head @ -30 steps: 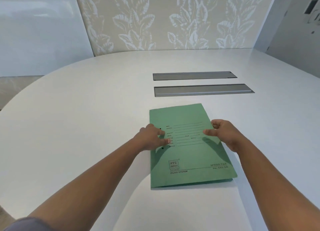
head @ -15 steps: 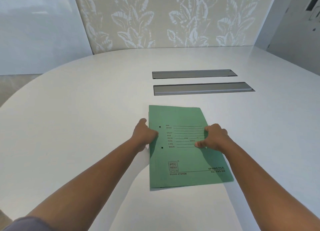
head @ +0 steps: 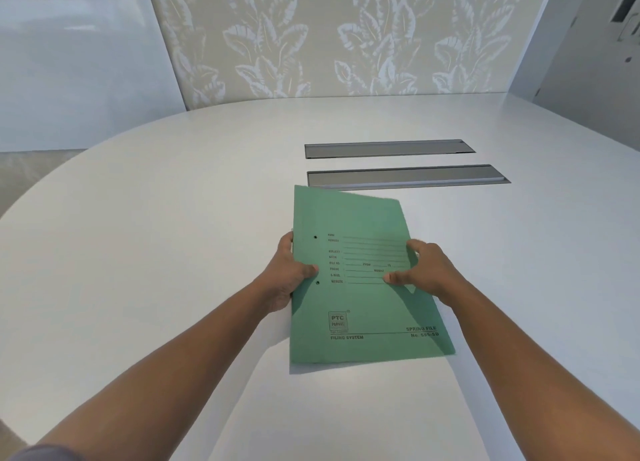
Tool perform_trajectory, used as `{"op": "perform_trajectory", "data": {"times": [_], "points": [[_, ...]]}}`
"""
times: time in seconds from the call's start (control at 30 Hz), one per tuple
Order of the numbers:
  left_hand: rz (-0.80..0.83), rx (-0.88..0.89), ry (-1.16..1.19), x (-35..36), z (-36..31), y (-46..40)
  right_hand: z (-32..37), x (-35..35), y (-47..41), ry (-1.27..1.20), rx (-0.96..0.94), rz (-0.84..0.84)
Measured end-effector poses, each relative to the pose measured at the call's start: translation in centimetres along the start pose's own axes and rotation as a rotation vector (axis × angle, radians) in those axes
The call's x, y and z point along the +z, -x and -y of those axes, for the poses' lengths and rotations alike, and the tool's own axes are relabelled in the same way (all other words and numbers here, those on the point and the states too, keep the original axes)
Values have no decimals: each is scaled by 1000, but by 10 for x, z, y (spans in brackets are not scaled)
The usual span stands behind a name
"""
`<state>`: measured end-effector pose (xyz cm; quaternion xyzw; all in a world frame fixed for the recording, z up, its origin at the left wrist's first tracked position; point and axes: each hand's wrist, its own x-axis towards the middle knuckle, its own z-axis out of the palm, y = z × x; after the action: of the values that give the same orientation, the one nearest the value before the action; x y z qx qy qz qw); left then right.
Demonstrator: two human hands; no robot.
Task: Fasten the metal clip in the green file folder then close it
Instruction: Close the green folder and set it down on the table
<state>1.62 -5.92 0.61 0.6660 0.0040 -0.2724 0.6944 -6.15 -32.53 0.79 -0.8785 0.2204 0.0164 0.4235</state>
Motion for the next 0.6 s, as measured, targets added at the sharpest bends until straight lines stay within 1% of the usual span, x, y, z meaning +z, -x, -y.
{"op": "perform_trajectory", "data": {"times": [0.1, 0.17, 0.23, 0.33, 0.4, 0.5, 0.6], "points": [[1, 73, 39, -13, -13, -2, 7, 0, 3, -327, -29, 20], [-20, 114, 57, -22, -23, -4, 6, 2, -1, -454, 11, 49], [-57, 146, 80, -32, -33, -8, 6, 3, -4, -543, 40, 126], [-97, 185, 111, -47, -46, -14, 11, 8, -4, -592, 48, 259], [-119, 204, 127, -57, -53, -17, 15, 12, -5, -634, 45, 315], [-140, 223, 150, -71, -64, -22, 27, 20, -7, -667, 51, 340], [-159, 222, 177, -84, -75, -27, 43, 30, -11, -717, 47, 312]]}}
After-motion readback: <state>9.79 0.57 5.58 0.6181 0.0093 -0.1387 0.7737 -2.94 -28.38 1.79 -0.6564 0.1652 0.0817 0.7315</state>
